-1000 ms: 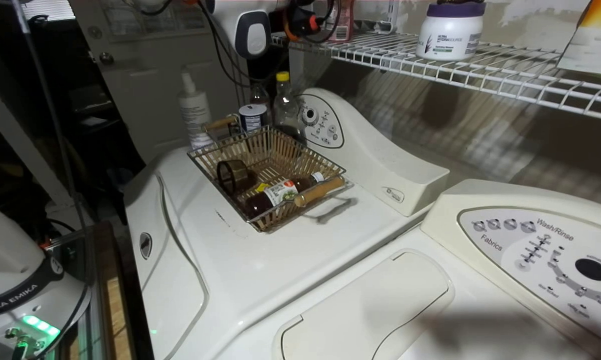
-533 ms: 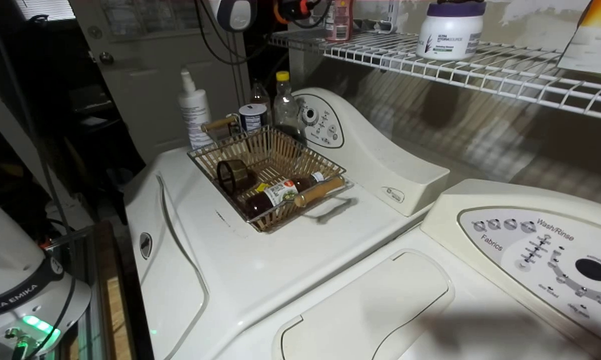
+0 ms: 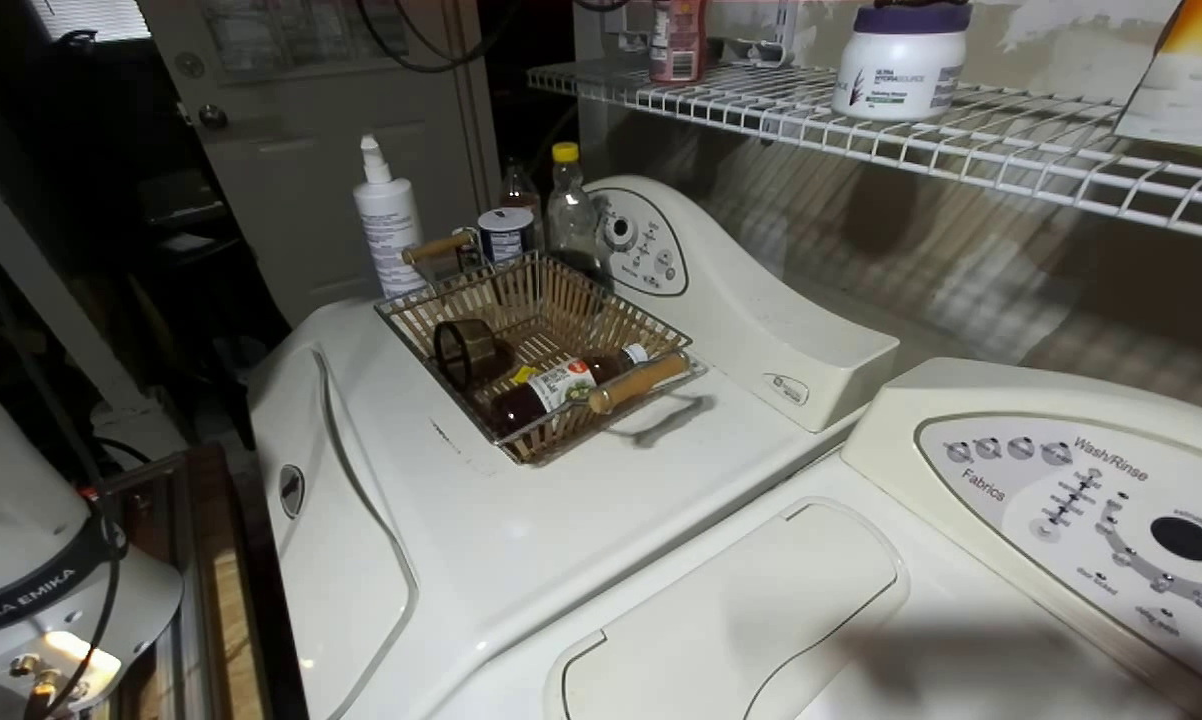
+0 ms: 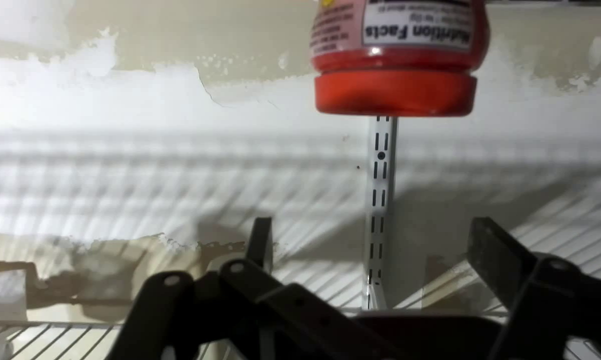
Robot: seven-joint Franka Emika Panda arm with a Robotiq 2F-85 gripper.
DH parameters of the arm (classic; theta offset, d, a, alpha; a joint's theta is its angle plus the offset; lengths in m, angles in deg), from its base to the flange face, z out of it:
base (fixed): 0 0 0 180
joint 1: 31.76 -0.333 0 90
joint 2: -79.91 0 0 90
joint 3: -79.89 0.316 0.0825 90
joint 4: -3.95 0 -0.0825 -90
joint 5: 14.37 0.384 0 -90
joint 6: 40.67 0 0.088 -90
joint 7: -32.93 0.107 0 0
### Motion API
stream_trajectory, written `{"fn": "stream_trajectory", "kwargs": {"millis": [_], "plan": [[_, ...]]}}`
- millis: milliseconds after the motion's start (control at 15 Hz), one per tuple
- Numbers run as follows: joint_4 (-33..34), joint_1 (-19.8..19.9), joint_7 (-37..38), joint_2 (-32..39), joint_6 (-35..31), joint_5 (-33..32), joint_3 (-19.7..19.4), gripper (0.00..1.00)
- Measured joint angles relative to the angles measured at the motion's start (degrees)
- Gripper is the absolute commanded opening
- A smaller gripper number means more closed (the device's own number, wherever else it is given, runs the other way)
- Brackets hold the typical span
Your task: Put the red bottle upright
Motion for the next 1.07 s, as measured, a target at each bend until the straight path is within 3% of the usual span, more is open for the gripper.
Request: {"fn": "stream_trajectory", "kwargs": {"millis": [267,467,667,733,867,933,1067], "plan": [[-3.5,-5.7,1.3,-3.0,9.6,-0.3,-9.4,1.00],[-4.4,-9.3,8.3,-5.0,17.7,-7.4,-15.2,1.00],[-3.8,-11.7,17.0,-8.0,25.9,-16.5,-17.8,1.00],[-3.4,-12.1,20.1,-9.0,28.4,-19.8,-18.2,1.00],[-2.3,-8.5,27.8,-10.8,32.9,-28.0,-14.4,1.00],[-1.6,-8.6,31.2,-11.3,35.1,-31.5,-14.7,1.00],[-0.2,-1.8,37.0,-12.3,38.5,-37.4,-7.9,1.00]]}}
